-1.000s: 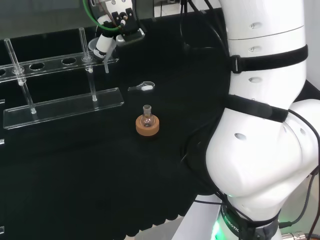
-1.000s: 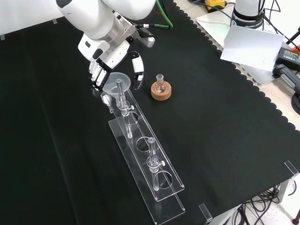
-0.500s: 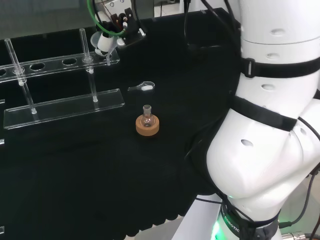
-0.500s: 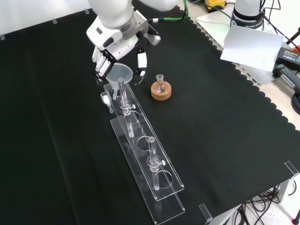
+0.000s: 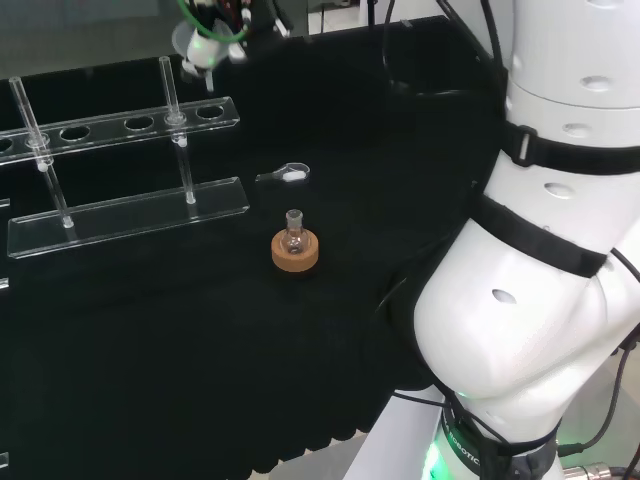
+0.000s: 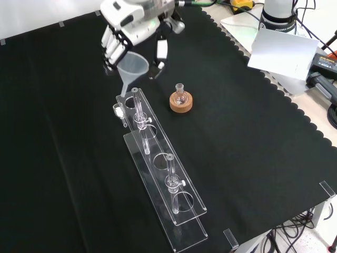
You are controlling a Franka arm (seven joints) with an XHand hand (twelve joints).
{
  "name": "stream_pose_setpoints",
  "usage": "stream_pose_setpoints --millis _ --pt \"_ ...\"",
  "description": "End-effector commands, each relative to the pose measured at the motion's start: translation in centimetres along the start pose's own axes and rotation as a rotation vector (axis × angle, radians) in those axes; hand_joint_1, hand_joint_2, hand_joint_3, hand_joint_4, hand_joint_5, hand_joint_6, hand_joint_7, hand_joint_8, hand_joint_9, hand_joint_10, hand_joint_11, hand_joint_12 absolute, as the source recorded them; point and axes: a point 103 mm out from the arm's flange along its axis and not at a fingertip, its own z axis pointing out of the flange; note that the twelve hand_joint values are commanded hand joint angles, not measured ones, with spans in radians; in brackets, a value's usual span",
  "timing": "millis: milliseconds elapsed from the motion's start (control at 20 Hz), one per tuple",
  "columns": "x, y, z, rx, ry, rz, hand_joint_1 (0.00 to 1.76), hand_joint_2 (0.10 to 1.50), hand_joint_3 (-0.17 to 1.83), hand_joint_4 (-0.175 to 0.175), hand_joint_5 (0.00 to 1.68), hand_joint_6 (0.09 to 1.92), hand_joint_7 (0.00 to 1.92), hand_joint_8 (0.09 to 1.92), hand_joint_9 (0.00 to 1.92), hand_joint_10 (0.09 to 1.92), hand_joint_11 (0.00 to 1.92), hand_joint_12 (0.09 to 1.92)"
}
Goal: Pick up the funnel from the transparent funnel stand.
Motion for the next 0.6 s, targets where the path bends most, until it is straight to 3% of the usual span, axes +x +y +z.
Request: stream_pose_setpoints --millis 50,600 --pt "-0.6 -5.4 -4.3 -0.021 -0.02 0.05 0.87 0.76 0.65 -0.023 0.66 0.66 0.67 0.63 0.93 0.39 0.81 1.11" --pt "0.8 -10.9 -4.0 0.013 0.013 0.07 0.86 0.76 0.65 -0.024 0.65 0.67 0.68 0.64 0.95 0.39 0.81 1.1"
